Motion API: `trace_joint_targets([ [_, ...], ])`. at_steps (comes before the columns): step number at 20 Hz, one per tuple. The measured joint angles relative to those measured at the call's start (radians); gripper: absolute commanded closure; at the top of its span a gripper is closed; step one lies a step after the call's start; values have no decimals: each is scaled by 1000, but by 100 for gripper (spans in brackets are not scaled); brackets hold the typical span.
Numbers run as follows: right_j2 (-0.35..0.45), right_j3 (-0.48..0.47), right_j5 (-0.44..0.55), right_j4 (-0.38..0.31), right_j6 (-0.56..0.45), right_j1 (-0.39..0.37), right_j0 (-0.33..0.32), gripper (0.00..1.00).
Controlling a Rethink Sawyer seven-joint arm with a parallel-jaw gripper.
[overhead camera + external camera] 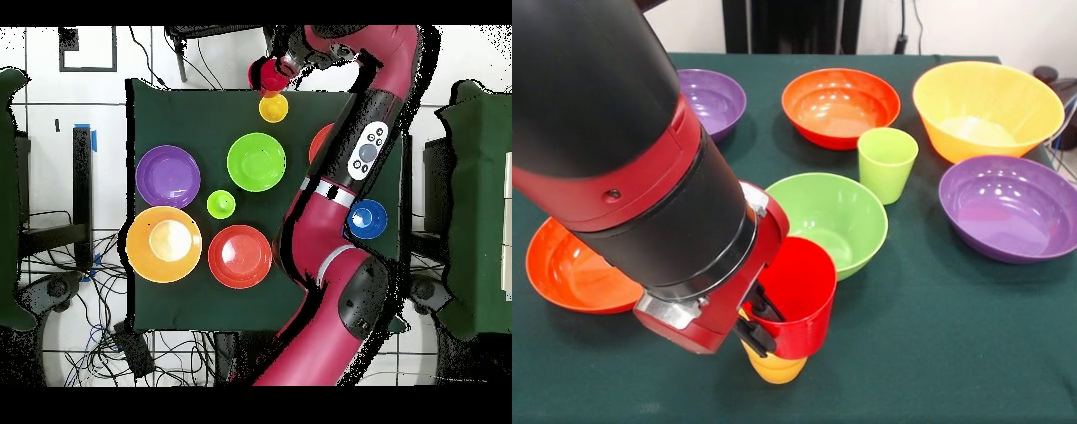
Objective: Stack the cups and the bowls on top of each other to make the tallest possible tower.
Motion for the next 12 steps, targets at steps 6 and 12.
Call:
trace_joint_targets([
  [6,0,0,0,0,0,0,-4,100],
  [12,0,1,0,0,0,0,-10,100],
])
